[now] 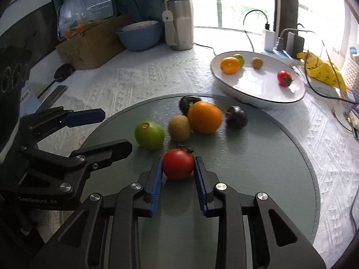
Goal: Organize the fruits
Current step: 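Grasp the red tomato with the right gripper while the left gripper grasps the green fruit, then carry the red tomato and green fruit over the white plate with both grippers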
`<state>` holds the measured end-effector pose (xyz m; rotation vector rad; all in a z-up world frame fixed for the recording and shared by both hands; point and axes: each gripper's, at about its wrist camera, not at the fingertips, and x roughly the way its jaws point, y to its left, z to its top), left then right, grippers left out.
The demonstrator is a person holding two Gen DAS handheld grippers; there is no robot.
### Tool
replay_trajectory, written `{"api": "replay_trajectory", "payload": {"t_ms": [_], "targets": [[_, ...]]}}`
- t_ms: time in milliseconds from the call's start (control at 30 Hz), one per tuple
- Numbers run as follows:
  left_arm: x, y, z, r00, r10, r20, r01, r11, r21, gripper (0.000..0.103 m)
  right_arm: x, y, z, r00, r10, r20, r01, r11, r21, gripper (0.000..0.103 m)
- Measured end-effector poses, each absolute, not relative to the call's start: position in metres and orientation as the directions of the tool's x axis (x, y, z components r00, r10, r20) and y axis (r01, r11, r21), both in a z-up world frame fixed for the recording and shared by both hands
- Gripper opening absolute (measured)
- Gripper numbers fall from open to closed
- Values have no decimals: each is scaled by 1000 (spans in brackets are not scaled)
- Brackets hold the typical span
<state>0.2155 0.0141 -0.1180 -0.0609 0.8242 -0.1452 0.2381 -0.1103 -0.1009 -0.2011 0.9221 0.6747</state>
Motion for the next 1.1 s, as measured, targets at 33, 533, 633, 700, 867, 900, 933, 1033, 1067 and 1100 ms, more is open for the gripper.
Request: {"api": "replay_trajectory", "payload": {"t_ms": [33, 533, 633, 700, 867, 900, 933, 1033, 1067, 1100], "targets": [[218, 12, -119, 666, -152, -730, 107, 988, -108, 76, 239, -114, -100, 422, 452, -786, -611, 783, 122, 30], [245, -15, -128, 616, -160, -771, 149, 985, -86, 59, 256, -149, -92, 471, 454, -756, -553, 820, 148, 30], [247, -19, -128, 616, -161, -771, 159, 984, -78, 46, 257, -151, -93, 472, 458, -753, -551, 820, 154, 30], [248, -22, -127, 613, -167, -773, 166, 983, -81, 39, 258, -152, -92, 473, 460, -751, -551, 820, 155, 30], [247, -24, -126, 608, -177, -774, 174, 981, -88, 33, 261, -155, -88, 482, 461, -745, -548, 822, 154, 30], [246, -25, -126, 606, -179, -775, 176, 980, -88, 33, 262, -156, -87, 484, 461, -744, -547, 823, 154, 30], [246, -26, -126, 606, -180, -775, 177, 980, -89, 33, 263, -157, -86, 487, 461, -742, -546, 824, 153, 30], [244, -26, -121, 609, -185, -771, 182, 979, -91, 33, 265, -159, -83, 496, 460, -737, -541, 827, 152, 30], [243, -26, -119, 612, -187, -769, 183, 979, -92, 33, 266, -159, -81, 499, 459, -735, -540, 828, 150, 30], [243, -26, -116, 617, -190, -764, 186, 978, -92, 33, 266, -160, -80, 502, 459, -733, -539, 829, 150, 30]]}}
